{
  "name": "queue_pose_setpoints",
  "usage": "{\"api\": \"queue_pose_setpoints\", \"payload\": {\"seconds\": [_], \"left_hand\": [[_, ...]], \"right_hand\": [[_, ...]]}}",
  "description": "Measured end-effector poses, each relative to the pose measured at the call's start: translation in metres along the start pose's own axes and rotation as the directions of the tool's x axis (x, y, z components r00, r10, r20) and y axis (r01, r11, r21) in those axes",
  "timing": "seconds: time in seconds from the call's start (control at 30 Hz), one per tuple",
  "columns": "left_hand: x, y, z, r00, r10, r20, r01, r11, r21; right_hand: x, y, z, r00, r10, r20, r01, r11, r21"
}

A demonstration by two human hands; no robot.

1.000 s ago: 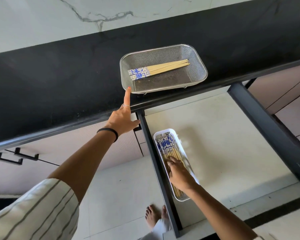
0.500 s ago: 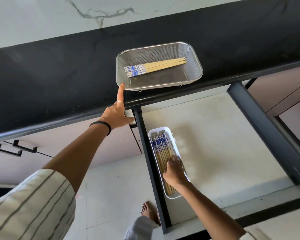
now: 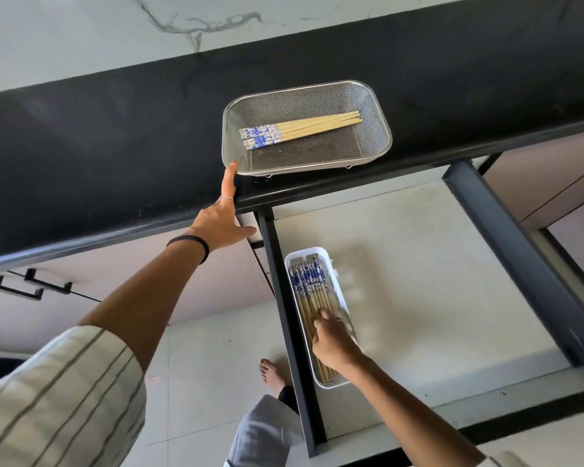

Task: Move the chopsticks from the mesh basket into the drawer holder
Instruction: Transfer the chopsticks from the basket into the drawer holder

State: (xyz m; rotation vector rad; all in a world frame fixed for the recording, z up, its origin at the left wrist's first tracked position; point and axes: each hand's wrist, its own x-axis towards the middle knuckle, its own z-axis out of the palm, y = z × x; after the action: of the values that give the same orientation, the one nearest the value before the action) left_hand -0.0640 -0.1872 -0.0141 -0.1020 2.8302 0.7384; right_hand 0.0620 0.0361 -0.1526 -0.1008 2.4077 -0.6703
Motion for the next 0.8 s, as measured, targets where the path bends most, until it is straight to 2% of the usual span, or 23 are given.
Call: {"api": "queue_pose_setpoints", "payload": {"seconds": [0.23, 0.4, 0.57, 0.8], "left_hand": [[0.0026, -0.0036, 0.0023, 1.000, 0.002, -0.006, -0.002, 1.000, -0.012], [0.0040, -0.0041, 0.0013, 1.000, 0.001, 0.000, -0.001, 1.000, -0.026], [0.0021, -0.0016, 0.0006, 1.000, 0.002, 0.006, -0.002, 1.000, -0.024], [0.0022, -0.0017, 0.0020, 1.000, 0.009, -0.007, -0.009, 1.000, -0.008]], "right_hand": [[0.0007, 0.0015, -0.0061, 0.997, -0.029, 0.076, 0.025, 0.998, 0.054], [0.0015, -0.0040, -0.0058, 0.995, -0.017, -0.102, 0.011, 0.998, -0.056], [0.0028, -0.0073, -0.0037, 1.000, -0.003, -0.025, -0.001, 0.987, -0.163], [0.0042, -0.0040, -0.0046, 0.999, -0.018, -0.050, 0.004, 0.966, -0.258]]}}
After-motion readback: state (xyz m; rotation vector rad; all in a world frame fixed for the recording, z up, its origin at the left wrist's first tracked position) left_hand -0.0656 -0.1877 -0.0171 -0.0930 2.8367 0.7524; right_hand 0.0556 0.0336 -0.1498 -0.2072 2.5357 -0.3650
